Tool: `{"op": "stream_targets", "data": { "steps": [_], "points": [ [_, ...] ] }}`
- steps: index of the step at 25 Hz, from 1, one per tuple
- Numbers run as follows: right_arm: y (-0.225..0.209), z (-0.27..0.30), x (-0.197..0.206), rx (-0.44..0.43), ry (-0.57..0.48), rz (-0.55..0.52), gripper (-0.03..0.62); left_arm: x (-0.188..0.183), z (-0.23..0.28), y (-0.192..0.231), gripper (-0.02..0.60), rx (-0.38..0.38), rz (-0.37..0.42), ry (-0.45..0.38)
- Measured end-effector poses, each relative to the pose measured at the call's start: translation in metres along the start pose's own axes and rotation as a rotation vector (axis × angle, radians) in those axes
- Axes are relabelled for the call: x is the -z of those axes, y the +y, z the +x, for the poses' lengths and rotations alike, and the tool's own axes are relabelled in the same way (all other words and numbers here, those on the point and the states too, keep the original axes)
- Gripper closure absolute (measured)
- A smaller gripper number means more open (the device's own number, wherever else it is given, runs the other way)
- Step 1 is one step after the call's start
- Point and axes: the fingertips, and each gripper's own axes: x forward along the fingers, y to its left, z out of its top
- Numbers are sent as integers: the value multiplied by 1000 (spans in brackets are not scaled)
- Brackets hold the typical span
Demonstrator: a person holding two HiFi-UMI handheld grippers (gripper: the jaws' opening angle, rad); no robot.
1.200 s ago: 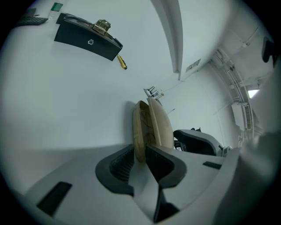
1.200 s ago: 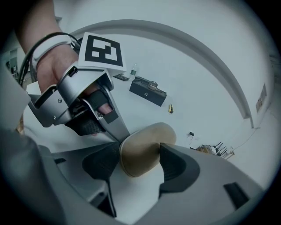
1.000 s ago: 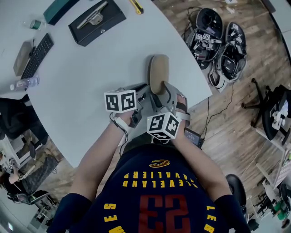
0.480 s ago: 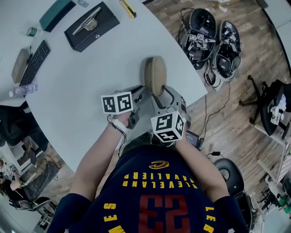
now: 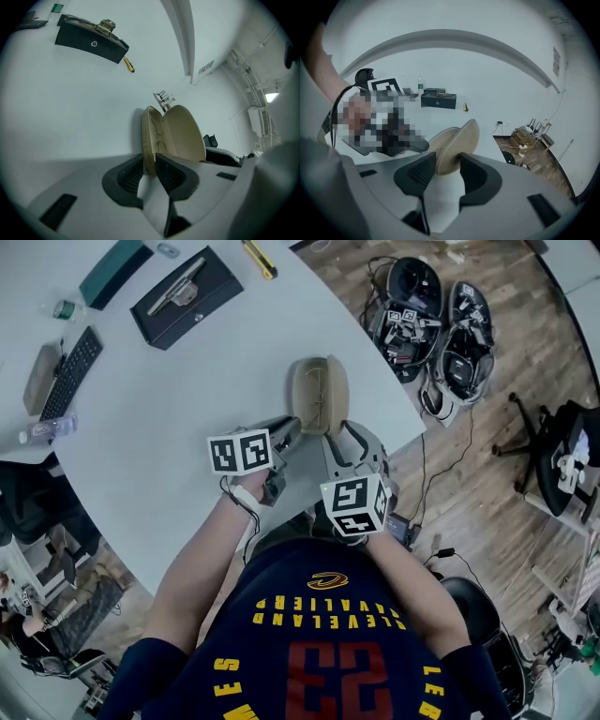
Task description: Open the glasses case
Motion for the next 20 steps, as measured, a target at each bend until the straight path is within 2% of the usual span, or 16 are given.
{"op": "stream_targets", "data": {
  "steps": [9,20],
  "points": [
    [-11,-5,10,12,6,56,436,0,0,1,489,6,-15,-5],
    [-34,1,33,1,13,212,453,-1,0,2,488,13,-23,-10]
  ]
}}
